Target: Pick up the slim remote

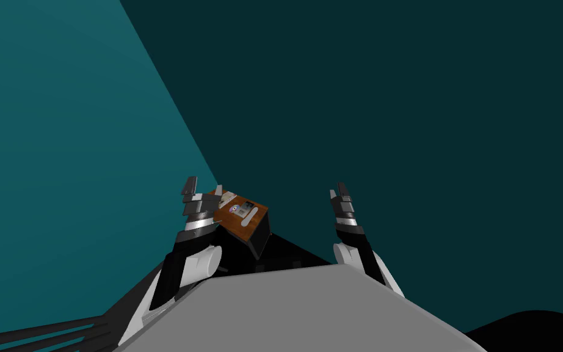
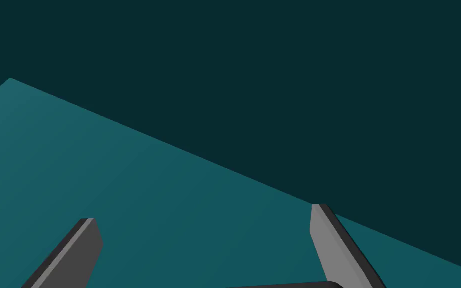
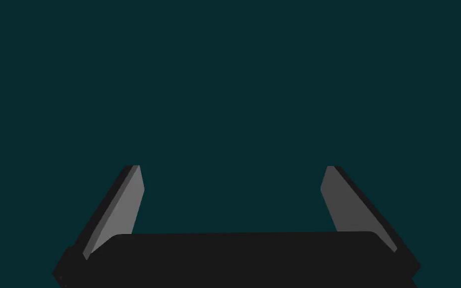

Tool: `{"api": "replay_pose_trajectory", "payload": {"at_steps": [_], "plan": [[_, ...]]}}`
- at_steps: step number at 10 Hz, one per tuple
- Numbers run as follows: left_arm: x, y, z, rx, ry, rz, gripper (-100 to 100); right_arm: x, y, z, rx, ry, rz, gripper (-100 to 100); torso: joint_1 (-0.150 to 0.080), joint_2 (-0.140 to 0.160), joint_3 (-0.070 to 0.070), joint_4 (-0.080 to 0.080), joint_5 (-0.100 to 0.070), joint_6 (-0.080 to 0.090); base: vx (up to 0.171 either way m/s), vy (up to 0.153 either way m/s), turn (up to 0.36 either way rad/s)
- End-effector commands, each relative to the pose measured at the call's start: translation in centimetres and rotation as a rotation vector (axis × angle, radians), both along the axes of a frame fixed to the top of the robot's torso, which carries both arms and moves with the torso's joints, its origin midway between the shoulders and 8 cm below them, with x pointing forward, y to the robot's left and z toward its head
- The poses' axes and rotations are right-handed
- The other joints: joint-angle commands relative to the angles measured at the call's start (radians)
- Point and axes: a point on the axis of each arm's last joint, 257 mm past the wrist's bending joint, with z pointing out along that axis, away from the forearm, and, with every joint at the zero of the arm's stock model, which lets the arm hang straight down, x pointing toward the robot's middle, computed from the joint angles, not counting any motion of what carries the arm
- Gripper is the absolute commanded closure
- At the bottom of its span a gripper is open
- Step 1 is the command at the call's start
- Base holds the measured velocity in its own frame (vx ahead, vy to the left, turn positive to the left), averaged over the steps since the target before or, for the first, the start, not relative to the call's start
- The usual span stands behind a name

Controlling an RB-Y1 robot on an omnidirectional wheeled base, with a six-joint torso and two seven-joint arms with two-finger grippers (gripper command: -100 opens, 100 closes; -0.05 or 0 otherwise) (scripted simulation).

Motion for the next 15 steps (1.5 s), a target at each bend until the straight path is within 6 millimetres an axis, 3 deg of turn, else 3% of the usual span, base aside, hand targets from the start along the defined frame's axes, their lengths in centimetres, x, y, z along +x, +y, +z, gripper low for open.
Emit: {"api": "replay_pose_trajectory", "payload": {"at_steps": [1,5,7,12,13,14,15], "plan": [[0.8,-0.1,-0.7,0.01,0.023,-0.019,-100,0.0,0.0,0.0,0.0,0.0,0.0,0,0.0,0.0,0.0,0.0,0.0,0.0,-0.011,0.003,-0.022],[3.5,0.5,-3.5,0.001,0.102,-0.063,-100,0.0,0.0,0.0,0.0,0.0,0.0,0,0.002,0.002,0.001,0.0,0.0,0.0,-0.033,0.013,-0.031],[5.7,1.3,-5.0,-0.026,0.151,-0.093,-100,0.0,0.0,0.0,0.0,0.0,0.0,0,0.001,0.002,0.001,0.0,0.0,0.0,-0.046,0.013,-0.046],[8.9,3.3,-9.1,-0.086,0.254,-0.106,-100,0.0,0.0,0.0,0.0,0.0,0.0,0,0.002,0.002,0.001,0.001,0.0,0.0,-0.043,0.015,-0.032],[10.0,4.0,-9.1,-0.112,0.266,-0.119,-100,0.0,0.0,0.0,0.0,0.0,0.0,0,0.001,0.002,0.001,0.001,0.0,0.0,-0.052,0.011,-0.043],[10.3,4.4,-10.6,-0.121,0.297,-0.11,-100,0.0,0.0,0.0,0.0,0.0,0.0,0,0.001,0.003,0.002,0.001,0.0,0.0,-0.044,0.011,-0.028],[10.3,4.4,-10.6,-0.121,0.297,-0.11,-100,0.0,0.0,0.0,0.0,0.0,0.0,0,0.001,0.003,0.002,0.001,0.0,0.0,-0.016,0.008,0.005]]}}
